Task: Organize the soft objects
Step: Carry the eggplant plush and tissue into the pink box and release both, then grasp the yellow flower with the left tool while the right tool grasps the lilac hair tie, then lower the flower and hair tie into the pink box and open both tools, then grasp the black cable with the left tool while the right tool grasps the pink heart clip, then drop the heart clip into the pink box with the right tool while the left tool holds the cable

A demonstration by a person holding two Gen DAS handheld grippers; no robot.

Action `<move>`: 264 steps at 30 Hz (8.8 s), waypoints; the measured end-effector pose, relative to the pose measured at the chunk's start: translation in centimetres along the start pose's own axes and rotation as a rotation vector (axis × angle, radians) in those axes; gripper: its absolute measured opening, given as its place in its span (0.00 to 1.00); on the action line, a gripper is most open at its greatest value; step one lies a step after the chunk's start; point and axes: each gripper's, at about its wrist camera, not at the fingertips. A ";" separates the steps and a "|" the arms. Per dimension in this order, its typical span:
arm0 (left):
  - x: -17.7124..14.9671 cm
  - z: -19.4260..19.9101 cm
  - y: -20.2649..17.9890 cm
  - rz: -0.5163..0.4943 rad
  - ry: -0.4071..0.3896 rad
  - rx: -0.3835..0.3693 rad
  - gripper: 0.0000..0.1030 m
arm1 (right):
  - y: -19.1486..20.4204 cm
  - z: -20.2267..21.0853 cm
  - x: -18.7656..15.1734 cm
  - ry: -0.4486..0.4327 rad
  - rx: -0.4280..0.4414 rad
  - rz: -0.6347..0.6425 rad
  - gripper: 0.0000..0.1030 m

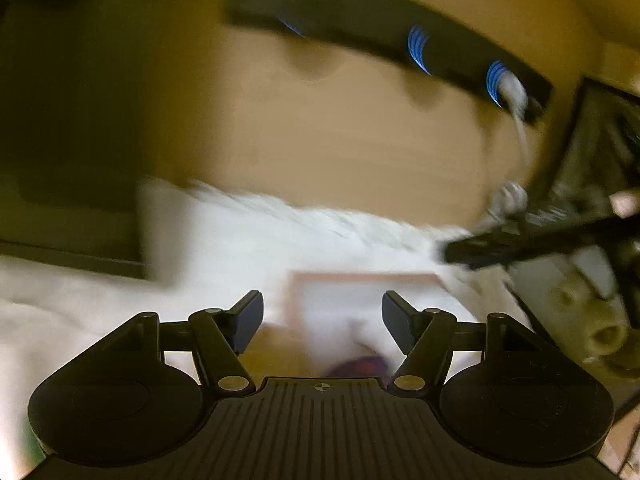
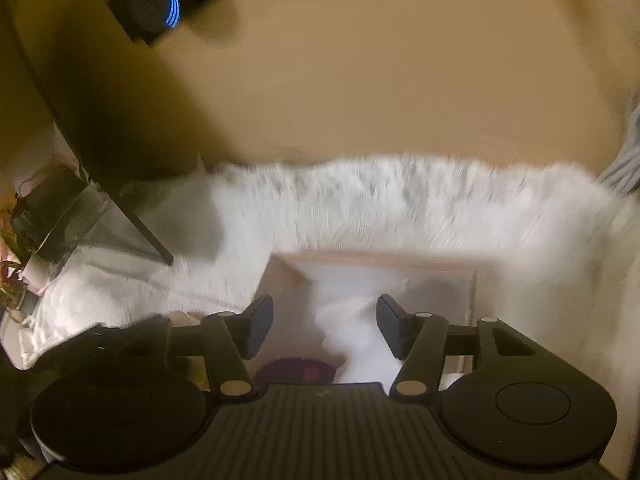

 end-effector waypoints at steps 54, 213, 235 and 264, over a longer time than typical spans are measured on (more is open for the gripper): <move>-11.2 10.7 22.4 0.233 0.258 0.094 0.13 | 22.3 -10.9 -17.3 0.245 0.123 0.390 0.62; -19.6 9.3 12.6 0.195 0.238 0.252 0.22 | 16.0 -12.5 -19.0 0.140 -0.116 0.428 0.50; -19.2 11.0 7.7 0.137 0.266 0.086 0.22 | 15.3 -6.2 -19.8 0.166 -0.077 0.470 0.19; 6.5 -1.6 -8.2 -0.146 0.031 -0.260 0.22 | 6.8 6.8 -9.3 -0.243 -0.189 0.446 0.19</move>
Point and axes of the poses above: each gripper's, at about its wrist camera, not at the fingertips, and z roughly against the way its jaws point, y to its left, x to its top, and after that the axes turned 10 degrees about x, right-handed
